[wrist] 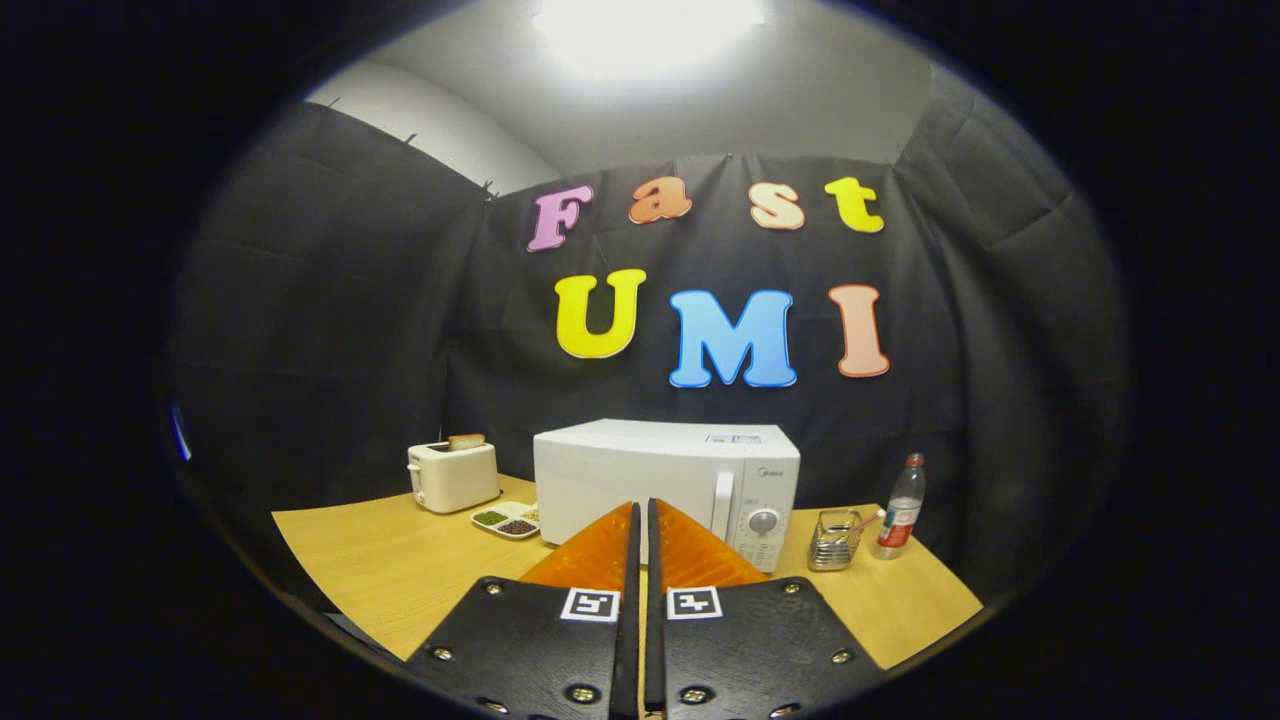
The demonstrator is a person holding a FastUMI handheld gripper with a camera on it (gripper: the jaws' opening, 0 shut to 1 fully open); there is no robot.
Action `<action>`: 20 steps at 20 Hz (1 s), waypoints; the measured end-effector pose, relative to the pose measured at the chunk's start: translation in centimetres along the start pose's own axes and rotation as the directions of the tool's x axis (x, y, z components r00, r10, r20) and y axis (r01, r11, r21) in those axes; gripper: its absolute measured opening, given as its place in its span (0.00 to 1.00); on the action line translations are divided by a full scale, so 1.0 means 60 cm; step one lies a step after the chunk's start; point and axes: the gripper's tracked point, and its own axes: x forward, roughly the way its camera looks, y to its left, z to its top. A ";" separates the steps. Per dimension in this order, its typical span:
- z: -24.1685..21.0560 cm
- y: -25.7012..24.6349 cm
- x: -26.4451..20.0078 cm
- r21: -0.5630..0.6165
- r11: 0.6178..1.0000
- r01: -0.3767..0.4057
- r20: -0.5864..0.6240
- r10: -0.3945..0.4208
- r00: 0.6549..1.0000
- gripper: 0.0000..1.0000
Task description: Open the microwave, put the food inside, and close the microwave door.
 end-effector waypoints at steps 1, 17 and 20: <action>0.006 -0.012 -0.029 -0.012 1.000 0.009 0.011 -0.009 1.000 0.03; 0.116 0.044 -0.085 -0.027 0.984 -0.174 -0.028 0.173 0.985 0.03; 0.071 0.039 -0.084 0.017 0.988 -0.151 -0.032 0.151 0.988 0.03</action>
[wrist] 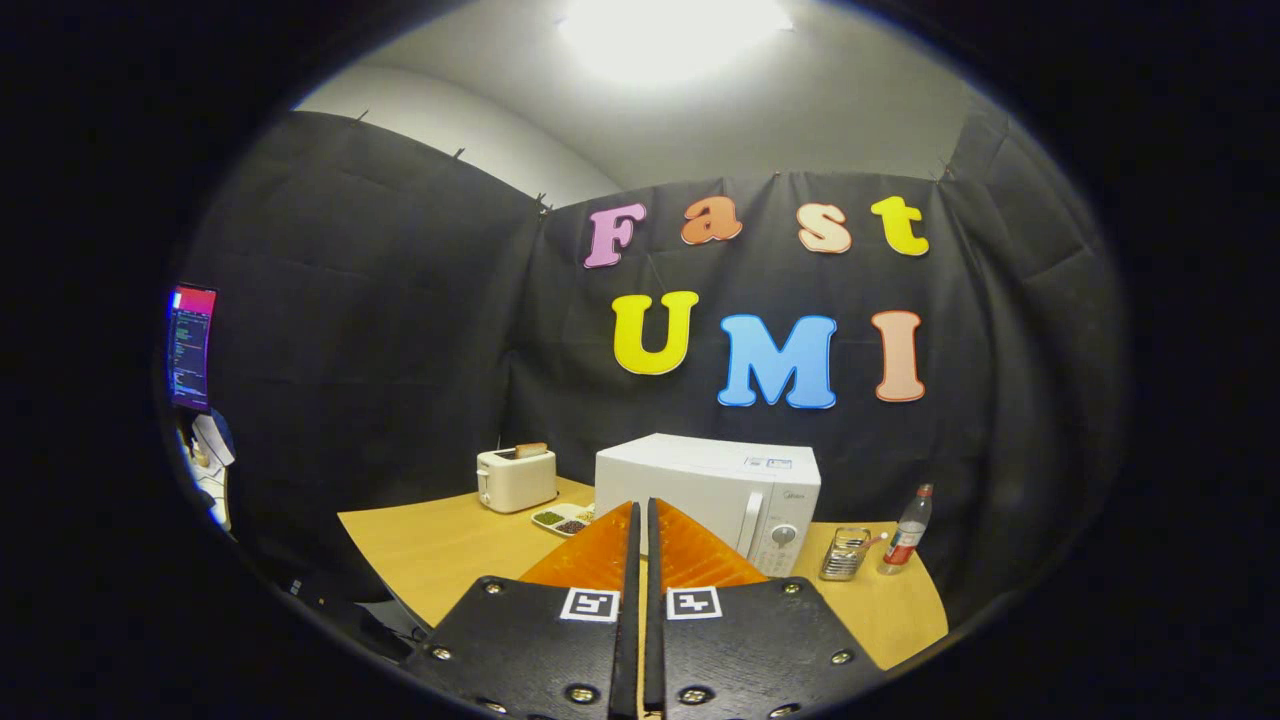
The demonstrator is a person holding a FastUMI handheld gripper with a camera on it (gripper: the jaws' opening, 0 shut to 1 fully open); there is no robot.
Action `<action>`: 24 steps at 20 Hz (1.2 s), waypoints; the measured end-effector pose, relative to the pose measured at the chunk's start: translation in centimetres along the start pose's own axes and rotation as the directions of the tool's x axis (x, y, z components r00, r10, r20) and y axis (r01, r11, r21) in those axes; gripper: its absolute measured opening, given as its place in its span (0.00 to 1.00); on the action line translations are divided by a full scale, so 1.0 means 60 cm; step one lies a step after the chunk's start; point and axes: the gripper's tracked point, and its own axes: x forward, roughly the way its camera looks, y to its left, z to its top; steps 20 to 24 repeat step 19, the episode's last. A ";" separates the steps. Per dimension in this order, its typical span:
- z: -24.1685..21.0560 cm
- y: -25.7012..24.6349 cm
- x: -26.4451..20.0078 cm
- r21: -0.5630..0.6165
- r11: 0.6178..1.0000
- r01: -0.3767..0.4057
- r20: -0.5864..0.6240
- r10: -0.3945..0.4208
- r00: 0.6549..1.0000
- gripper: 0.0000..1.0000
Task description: Open the microwave, put the food inside, and close the microwave door.
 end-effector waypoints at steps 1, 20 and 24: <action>-0.014 -0.006 0.004 0.005 1.000 0.009 -0.009 -0.009 1.000 0.03; -0.019 -0.085 -0.005 -0.019 0.970 0.242 -0.005 -0.242 0.970 0.97; -0.019 -0.085 -0.005 -0.019 0.970 0.242 -0.005 -0.242 0.970 0.97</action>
